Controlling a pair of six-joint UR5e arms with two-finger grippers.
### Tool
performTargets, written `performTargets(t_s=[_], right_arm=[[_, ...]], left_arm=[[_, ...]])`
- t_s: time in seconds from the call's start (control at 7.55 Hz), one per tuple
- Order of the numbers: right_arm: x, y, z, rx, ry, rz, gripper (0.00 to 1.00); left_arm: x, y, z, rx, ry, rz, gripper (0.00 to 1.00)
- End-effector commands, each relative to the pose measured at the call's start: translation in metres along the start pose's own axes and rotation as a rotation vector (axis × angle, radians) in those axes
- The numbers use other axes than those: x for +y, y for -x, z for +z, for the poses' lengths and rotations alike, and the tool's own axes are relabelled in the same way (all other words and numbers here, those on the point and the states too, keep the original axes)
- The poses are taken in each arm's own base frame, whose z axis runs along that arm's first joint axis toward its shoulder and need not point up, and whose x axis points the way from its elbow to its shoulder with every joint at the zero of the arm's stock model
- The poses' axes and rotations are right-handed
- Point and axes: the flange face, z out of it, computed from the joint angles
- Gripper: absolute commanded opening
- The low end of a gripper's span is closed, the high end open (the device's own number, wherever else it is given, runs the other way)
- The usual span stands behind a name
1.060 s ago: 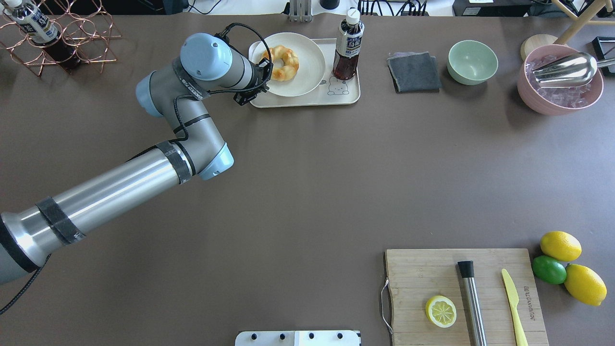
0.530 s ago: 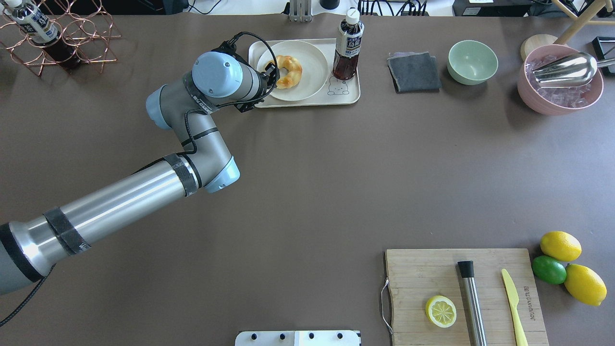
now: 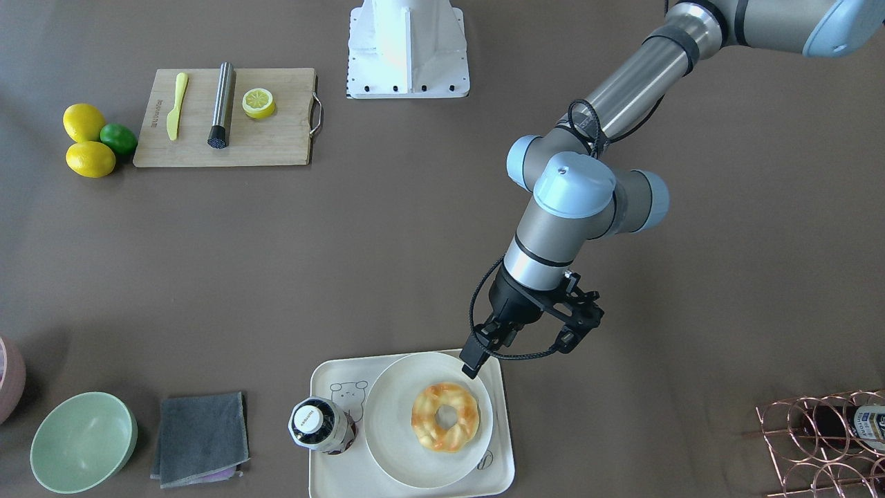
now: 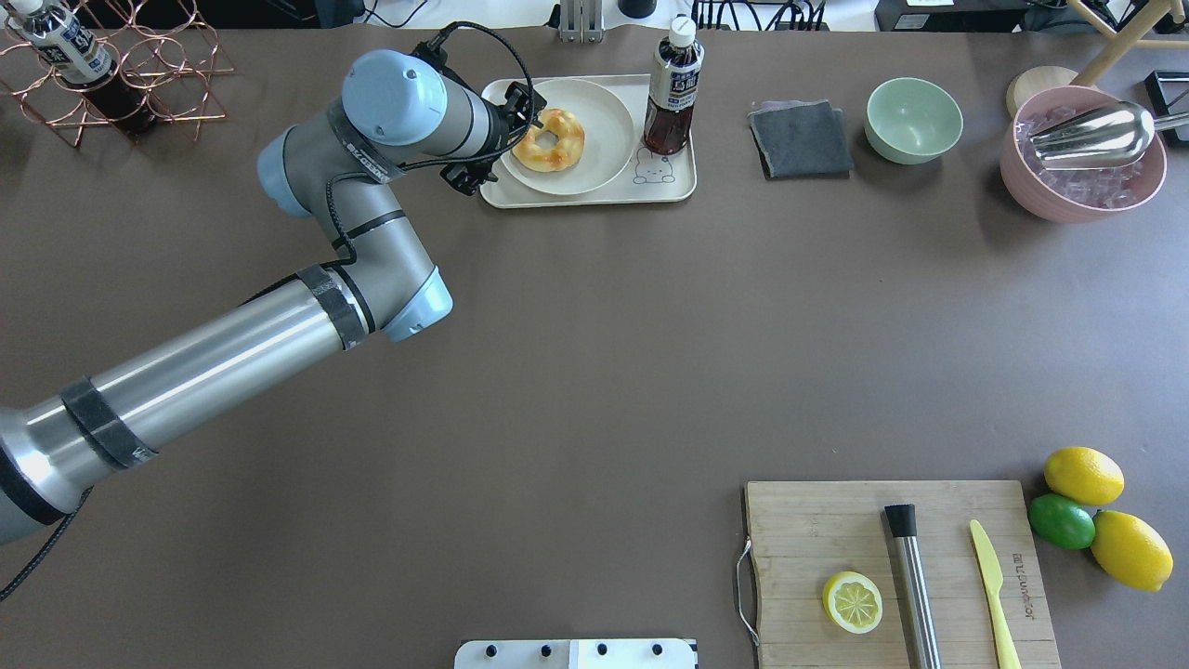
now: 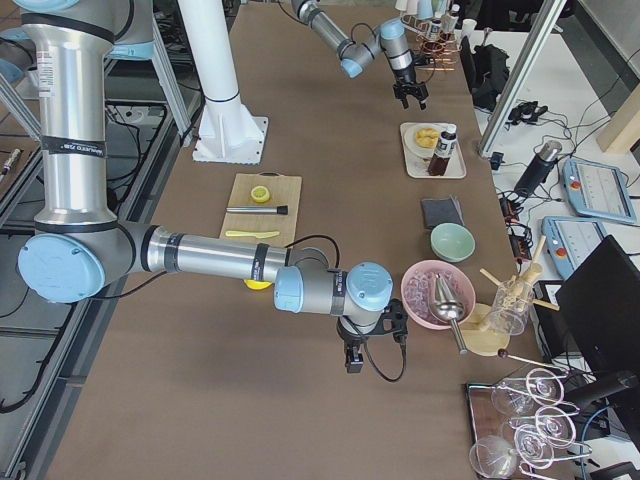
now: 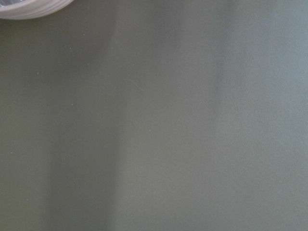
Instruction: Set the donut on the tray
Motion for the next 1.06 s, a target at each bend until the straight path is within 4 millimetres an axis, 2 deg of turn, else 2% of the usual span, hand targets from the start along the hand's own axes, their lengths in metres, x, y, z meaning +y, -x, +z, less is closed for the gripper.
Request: performTargets(t_s=[0.0,0.13,0.27,0.4,0.53,0.66,0.8,0.93], right_arm=[[-0.006,0.001,-0.002,0.001,-0.002,0.000,1.00],[-0.007,0.001,-0.002,0.002,-0.004,-0.004,1.00],[-0.009,0.002,-0.004,0.007,-0.007,-0.007,1.00],[-0.009,0.001,-0.003,0.009,-0.007,-0.007,1.00],[-0.008,0.001,-0.004,0.009,-0.008,-0.006,1.00],[-0.009,0.001,-0.004,0.011,-0.009,-0.007,1.00],[-0.008,0.001,-0.003,0.011,-0.008,-0.008,1.00],[-0.006,-0.001,-0.002,0.015,-0.006,-0.007,1.00]], left_arm=[[-0.030,0.050,-0.055,-0.071,0.015,0.066,0.98],[-0.046,0.072,-0.084,-0.129,0.021,0.123,0.98],[-0.066,0.082,-0.128,-0.163,0.033,0.178,0.98],[-0.081,0.106,-0.168,-0.209,0.036,0.270,0.98],[-0.099,0.145,-0.198,-0.265,0.025,0.368,0.98],[-0.134,0.186,-0.207,-0.320,0.016,0.445,0.98],[-0.169,0.213,-0.218,-0.358,0.014,0.494,0.98],[-0.198,0.260,-0.233,-0.389,0.053,0.619,0.98]])
